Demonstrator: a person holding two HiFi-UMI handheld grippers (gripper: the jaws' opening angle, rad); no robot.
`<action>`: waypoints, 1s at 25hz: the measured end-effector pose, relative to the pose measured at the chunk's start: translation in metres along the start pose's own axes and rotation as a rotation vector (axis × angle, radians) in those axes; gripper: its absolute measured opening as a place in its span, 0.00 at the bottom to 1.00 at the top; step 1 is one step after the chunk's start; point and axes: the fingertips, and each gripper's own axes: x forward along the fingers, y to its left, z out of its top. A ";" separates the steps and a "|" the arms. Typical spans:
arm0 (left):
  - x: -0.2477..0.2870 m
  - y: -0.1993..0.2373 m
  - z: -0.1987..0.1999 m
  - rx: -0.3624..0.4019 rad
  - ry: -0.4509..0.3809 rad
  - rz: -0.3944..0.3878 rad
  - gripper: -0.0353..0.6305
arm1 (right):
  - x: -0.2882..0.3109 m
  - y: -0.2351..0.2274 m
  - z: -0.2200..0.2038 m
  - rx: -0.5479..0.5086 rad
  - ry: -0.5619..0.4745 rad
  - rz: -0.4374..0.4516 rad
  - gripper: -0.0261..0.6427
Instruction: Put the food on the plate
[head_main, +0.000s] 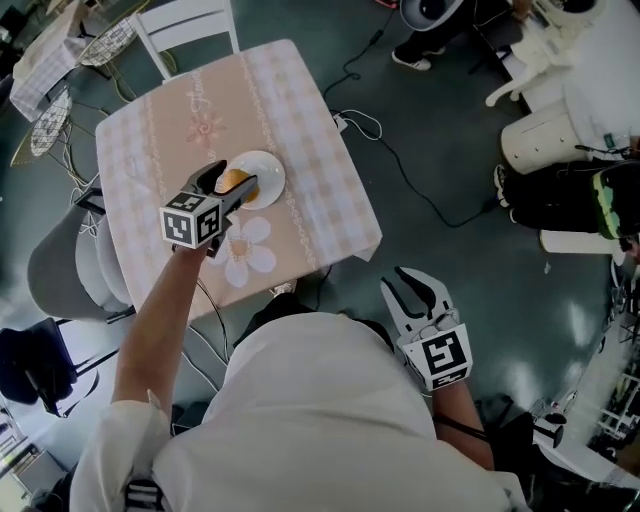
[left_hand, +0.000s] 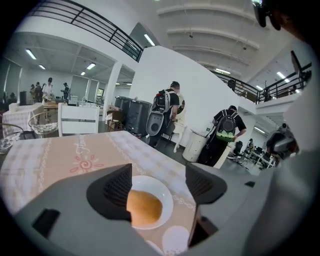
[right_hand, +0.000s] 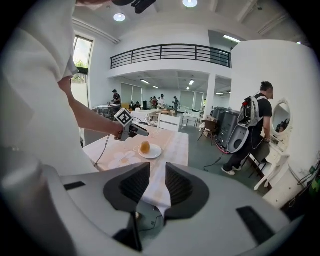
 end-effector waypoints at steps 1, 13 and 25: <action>-0.011 -0.014 -0.002 0.000 -0.013 0.022 0.56 | -0.010 0.002 -0.007 -0.013 -0.009 0.018 0.19; -0.110 -0.180 -0.034 -0.017 -0.076 0.075 0.07 | -0.063 0.015 -0.028 -0.151 -0.102 0.228 0.07; -0.180 -0.376 -0.084 0.044 -0.080 0.063 0.07 | -0.131 0.064 -0.101 -0.193 -0.089 0.410 0.06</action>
